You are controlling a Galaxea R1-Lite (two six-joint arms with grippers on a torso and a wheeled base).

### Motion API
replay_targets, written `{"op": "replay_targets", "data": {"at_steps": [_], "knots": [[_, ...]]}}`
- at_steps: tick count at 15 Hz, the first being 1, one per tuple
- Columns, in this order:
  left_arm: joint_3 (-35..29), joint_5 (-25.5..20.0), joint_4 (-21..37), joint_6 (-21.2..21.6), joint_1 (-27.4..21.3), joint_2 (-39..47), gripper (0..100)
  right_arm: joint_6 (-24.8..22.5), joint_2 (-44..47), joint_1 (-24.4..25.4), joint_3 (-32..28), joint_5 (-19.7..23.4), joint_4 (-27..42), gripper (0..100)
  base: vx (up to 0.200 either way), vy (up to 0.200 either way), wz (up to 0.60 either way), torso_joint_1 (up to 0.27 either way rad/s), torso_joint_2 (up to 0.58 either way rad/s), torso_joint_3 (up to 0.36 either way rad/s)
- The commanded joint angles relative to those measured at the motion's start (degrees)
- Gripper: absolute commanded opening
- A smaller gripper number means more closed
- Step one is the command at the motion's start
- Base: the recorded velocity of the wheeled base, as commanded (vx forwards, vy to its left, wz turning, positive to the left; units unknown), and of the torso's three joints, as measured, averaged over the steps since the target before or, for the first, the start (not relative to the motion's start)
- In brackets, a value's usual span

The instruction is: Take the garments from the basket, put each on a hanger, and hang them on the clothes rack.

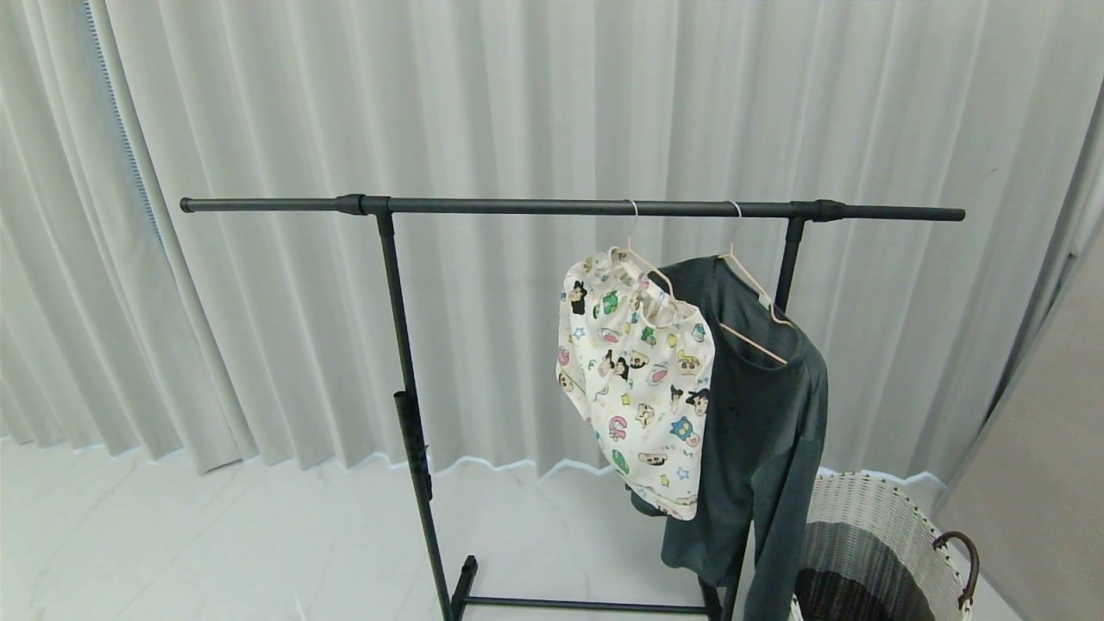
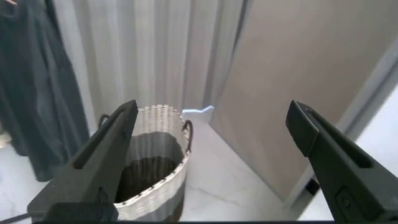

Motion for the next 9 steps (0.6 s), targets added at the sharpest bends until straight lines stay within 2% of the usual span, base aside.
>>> {"op": "replay_targets", "data": {"at_steps": [1, 2, 3, 4, 5, 7, 9], "knots": [[-0.42, -1.59, 0.43, -1.32, 0.04, -0.05, 100, 0.03, 0.37, 0.04, 0.00, 5.29, 0.14, 100, 0.000, 0.000, 0.00, 0.000, 0.00, 0.000], [-0.33, 1.57, 0.43, -1.59, 0.04, -0.05, 100, -0.24, 0.37, 0.04, 0.00, 7.84, 0.41, 100, 0.000, 0.000, 0.00, 0.000, 0.00, 0.000], [-0.07, 6.76, 0.34, -2.46, 0.04, -0.05, 100, -0.50, 0.37, 0.04, 0.00, 8.72, 1.11, 100, 0.000, 0.000, 0.00, 0.000, 0.00, 0.000], [0.11, 8.08, 0.43, -5.54, 0.04, -0.05, 100, -0.15, 0.37, 0.04, 0.00, 8.72, 1.37, 100, 0.000, 0.000, 0.00, 0.000, 0.00, 0.000], [0.11, 8.69, 0.78, -7.30, 0.04, -0.05, 100, -0.15, 0.37, 0.04, 0.00, 8.72, 1.37, 100, 0.000, 0.000, 0.00, 0.000, 0.00, 0.000], [0.11, 8.78, 0.78, -7.30, 0.04, -0.05, 100, 0.55, 0.37, 0.04, 0.00, 8.54, 1.55, 100, 0.000, 0.000, 0.00, 0.000, 0.00, 0.000], [0.11, 8.87, 0.78, -7.91, 0.04, -0.05, 100, 3.98, 0.37, 0.04, 0.00, 8.89, 1.64, 100, 0.000, 0.000, 0.00, 0.000, 0.00, 0.000]]}}
